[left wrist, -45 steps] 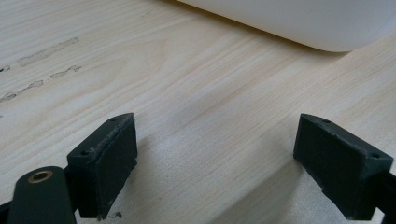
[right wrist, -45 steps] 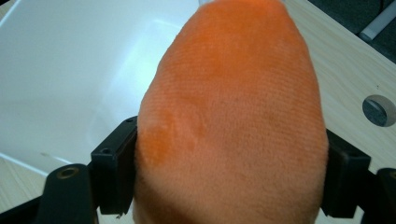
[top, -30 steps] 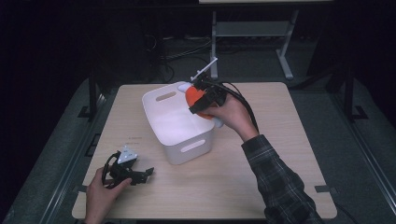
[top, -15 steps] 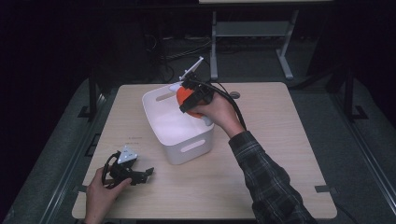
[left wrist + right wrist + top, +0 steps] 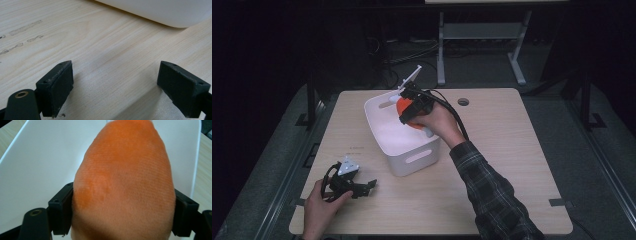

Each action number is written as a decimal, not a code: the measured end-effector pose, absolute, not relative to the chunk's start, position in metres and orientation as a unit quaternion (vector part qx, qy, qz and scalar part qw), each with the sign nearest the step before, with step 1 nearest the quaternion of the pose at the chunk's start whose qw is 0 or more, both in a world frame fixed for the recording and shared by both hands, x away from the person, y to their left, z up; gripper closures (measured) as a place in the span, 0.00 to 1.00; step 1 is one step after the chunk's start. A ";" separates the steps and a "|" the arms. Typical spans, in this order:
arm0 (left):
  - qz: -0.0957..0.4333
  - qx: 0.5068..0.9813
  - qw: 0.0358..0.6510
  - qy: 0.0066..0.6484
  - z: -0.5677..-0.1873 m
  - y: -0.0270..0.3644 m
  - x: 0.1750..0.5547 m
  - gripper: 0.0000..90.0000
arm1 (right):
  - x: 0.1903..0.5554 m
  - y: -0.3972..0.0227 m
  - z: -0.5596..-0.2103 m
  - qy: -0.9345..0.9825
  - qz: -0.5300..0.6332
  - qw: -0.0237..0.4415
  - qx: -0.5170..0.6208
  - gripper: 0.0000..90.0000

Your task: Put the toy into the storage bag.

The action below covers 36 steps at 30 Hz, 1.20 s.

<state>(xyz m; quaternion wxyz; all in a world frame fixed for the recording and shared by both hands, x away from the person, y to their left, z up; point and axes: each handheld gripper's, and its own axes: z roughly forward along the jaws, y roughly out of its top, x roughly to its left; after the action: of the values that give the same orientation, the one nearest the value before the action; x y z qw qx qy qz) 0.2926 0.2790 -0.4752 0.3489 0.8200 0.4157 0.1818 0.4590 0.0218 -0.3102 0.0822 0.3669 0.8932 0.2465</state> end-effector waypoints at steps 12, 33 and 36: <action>0.182 0.820 0.349 0.416 -0.475 0.279 0.293 0.14 | 0.460 0.023 -0.319 0.894 0.235 0.083 0.373 0.23; 0.182 0.820 0.349 0.416 -0.475 0.279 0.293 0.14 | 0.454 0.009 -0.311 0.889 0.253 0.094 0.369 0.15; 0.182 0.820 0.349 0.416 -0.475 0.279 0.293 0.14 | 0.449 -0.001 -0.307 0.885 0.267 0.099 0.368 0.15</action>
<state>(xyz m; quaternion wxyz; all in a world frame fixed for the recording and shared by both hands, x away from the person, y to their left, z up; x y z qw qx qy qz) 0.2926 0.2789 -0.4752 0.3490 0.8198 0.4160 0.1817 0.4489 -0.0007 -0.3073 0.0988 0.3675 0.8854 0.2671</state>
